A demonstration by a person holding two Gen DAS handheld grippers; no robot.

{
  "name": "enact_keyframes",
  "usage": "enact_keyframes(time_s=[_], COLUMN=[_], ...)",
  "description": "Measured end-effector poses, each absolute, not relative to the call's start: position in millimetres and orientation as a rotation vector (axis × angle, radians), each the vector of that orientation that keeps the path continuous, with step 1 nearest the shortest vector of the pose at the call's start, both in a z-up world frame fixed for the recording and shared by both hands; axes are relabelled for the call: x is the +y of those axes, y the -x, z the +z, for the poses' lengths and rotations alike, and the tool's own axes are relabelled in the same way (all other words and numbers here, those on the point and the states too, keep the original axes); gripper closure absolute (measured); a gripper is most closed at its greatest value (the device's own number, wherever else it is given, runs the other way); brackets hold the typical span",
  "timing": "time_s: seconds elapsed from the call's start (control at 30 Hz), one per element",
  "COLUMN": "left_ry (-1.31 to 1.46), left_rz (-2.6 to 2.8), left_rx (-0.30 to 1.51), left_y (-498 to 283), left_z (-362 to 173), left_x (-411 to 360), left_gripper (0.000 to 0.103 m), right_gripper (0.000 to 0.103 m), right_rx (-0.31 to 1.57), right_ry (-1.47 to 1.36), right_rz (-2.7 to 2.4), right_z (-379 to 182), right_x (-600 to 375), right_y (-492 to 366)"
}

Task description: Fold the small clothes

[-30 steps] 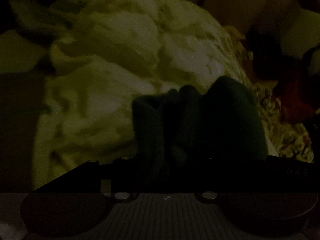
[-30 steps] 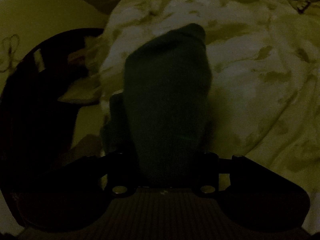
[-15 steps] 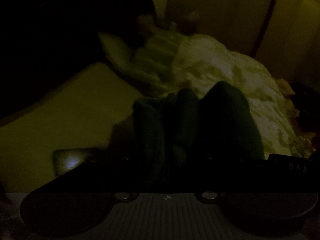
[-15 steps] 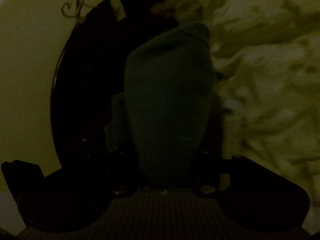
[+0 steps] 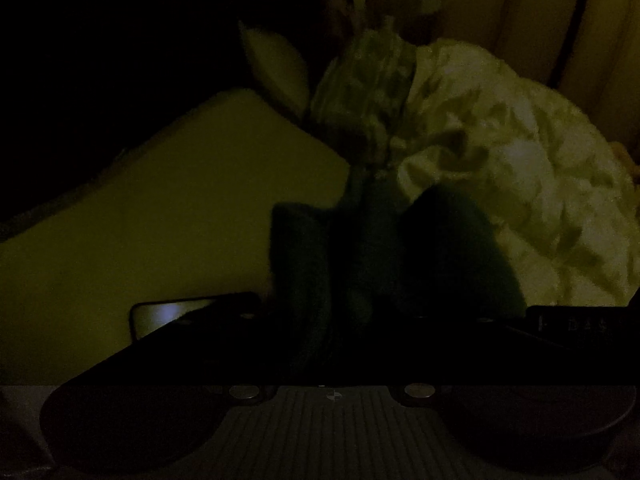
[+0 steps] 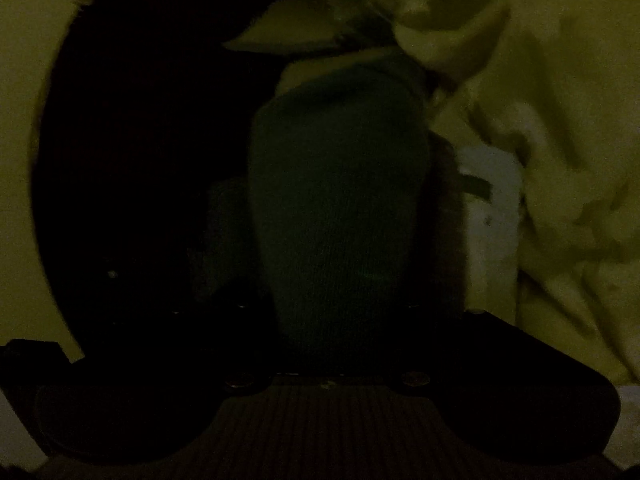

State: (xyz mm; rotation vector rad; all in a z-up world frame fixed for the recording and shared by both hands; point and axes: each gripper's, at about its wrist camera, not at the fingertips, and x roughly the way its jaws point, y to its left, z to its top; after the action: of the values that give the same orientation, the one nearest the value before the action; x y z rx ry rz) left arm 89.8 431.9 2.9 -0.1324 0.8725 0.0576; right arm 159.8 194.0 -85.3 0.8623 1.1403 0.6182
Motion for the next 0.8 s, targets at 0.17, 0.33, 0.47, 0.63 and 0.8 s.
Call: enact_keyframes(time_s=[0.17,0.33,0.47,0.63,0.8], left_ry=[0.153,0.284,0.318,0.348,0.342], left_rz=[0.046,0.049,0.043,0.040,0.040], left_rx=[0.867,0.867,0.868,0.872,0.896], left_y=[-89,-89,-91,-93,-93], left_z=[-13,-33,-42,-47,-32], left_x=[443,462,470,474,475], left_gripper=[0.000,0.000,0.000,0.000,0.000], right_gripper=[0.048,0.048,0.048,0.048,0.042], right_rx=[1.151,1.159,1.159,1.165,1.191], right_ry=[-0.853,-0.849,-0.833,-0.827,-0.814], right_rz=[0.589,0.593,0.593,0.586,0.560], right_z=[-98,-106,-111,-116,-106], right_x=[200,204,210,216,221], right_y=[-162,-169,-174,-179,-182])
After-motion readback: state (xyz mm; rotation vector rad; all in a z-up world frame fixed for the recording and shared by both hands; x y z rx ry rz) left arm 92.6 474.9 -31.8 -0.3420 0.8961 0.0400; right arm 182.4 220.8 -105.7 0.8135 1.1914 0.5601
